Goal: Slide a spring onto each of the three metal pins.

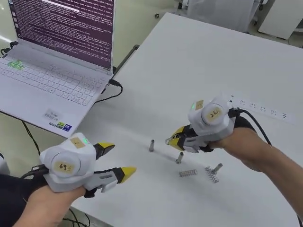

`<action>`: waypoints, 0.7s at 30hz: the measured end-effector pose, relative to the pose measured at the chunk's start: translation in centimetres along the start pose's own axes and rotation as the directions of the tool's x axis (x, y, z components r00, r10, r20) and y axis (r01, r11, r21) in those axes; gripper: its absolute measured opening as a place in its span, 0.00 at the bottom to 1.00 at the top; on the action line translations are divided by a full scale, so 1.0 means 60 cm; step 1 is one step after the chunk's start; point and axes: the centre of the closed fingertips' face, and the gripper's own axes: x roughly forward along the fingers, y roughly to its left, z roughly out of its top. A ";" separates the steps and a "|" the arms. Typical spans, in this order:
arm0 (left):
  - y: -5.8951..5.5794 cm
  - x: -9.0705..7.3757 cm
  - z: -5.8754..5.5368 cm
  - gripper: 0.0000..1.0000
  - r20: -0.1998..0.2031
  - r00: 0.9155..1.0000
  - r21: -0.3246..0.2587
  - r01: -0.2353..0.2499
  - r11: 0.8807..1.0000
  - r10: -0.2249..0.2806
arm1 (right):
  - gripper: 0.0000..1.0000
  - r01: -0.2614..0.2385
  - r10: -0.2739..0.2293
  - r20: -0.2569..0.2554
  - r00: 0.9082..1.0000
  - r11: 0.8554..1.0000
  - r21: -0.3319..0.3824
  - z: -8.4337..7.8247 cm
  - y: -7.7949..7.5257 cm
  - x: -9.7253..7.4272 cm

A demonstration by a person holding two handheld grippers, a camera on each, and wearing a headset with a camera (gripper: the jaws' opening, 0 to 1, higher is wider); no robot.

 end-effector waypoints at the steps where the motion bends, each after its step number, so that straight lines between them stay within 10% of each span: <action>1: 0.001 -0.001 0.001 0.46 0.002 1.000 -0.002 -0.001 1.000 0.001 | 0.09 -0.002 0.002 -0.003 1.000 1.000 0.001 -0.001 -0.001 0.003; 21: 0.022 -0.023 -0.004 0.48 0.025 0.999 -0.051 -0.034 0.998 0.036 | 0.09 -0.007 0.007 -0.081 0.997 1.000 -0.008 0.013 -0.032 0.091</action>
